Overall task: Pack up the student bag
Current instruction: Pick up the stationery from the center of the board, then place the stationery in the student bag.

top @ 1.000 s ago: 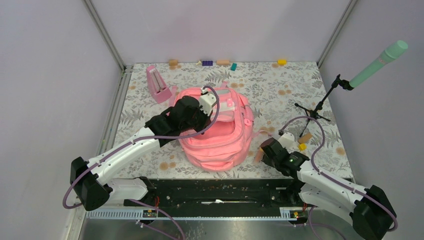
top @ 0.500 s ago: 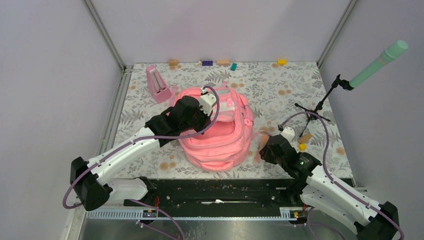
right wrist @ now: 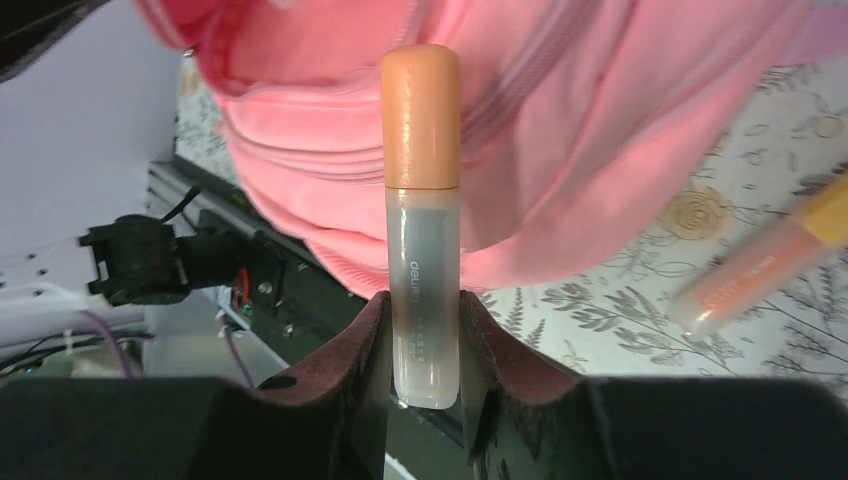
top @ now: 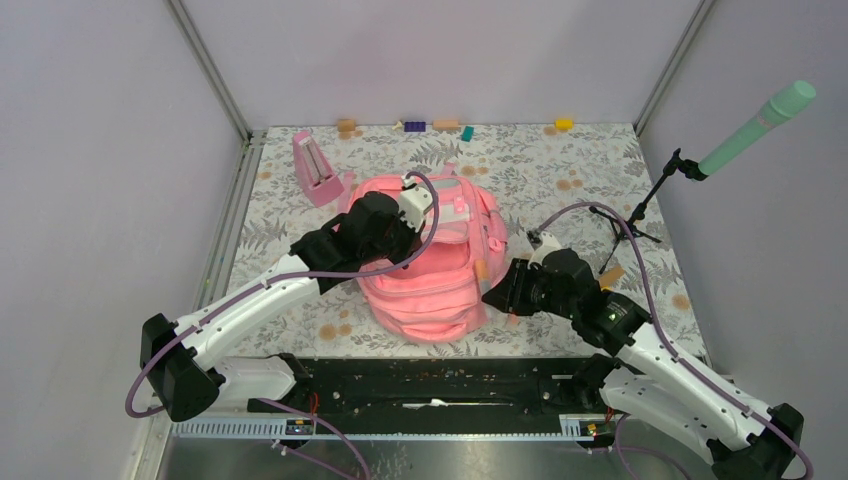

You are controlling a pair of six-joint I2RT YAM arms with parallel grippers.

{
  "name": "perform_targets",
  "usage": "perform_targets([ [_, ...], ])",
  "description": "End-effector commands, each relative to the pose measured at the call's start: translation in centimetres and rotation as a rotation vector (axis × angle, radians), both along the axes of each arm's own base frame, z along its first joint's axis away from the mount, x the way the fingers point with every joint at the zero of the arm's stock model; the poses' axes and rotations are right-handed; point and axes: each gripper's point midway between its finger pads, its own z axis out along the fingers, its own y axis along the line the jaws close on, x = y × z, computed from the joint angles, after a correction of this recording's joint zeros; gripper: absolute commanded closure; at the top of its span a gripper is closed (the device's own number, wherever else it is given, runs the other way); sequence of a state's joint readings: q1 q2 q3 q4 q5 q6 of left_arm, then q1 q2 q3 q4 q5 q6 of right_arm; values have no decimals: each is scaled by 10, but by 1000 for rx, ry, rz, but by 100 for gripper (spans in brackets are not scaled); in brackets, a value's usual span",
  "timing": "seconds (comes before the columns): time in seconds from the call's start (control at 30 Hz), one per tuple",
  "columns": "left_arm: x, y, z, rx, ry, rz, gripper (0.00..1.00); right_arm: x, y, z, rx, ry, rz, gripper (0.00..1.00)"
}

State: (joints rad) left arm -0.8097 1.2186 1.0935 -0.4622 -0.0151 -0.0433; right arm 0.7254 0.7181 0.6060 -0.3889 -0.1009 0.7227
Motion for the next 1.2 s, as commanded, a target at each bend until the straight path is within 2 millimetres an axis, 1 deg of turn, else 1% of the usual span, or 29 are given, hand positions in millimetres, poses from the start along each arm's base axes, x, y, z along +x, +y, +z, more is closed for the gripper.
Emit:
perform_targets([
  [0.0, 15, -3, 39, -89, -88, 44, 100, -7, 23, 39, 127, -36, 108, 96],
  [0.17, 14, -4, 38, -93, -81, 37, 100, 0, 37, 51, 161, 1, 111, 96],
  [0.33, 14, -3, 39, -93, -84, 39, 100, 16, 57, 66, 223, 48, 83, 96],
  [0.43, 14, -3, 40, -94, -85, 38, 100, 26, 65, 63, 238, 107, 36, 95],
  [0.5, 13, -4, 40, -96, -84, 36, 100, 34, 69, 57, 236, 151, -5, 94],
  [0.6, 13, -4, 41, -100, -85, 35, 100, 50, 76, 50, 251, 178, -73, 94],
  [0.67, 12, -4, 42, -102, -85, 34, 100, 63, 82, 51, 304, 171, -122, 94],
  [0.77, 12, -4, 43, -105, -85, 32, 100, 84, 89, 60, 380, 135, -194, 94],
  [0.9, 11, -5, 43, -109, -82, 28, 100, 107, 98, 69, 504, 97, -263, 94],
  [0.97, 11, -6, 42, -111, -79, 25, 100, 114, 103, 69, 519, 90, -282, 95],
  [1.0, 10, -6, 43, -114, -79, 24, 100, 119, 105, 65, 510, 86, -299, 95],
  [1.03, 10, -6, 43, -115, -77, 22, 100, 121, 108, 67, 516, 74, -304, 95],
  [1.07, 10, -6, 43, -116, -76, 21, 100, 126, 107, 65, 511, 54, -336, 95],
  [1.17, 9, -7, 44, -121, -78, 18, 100, 134, 109, 65, 512, 12, -389, 95],
])
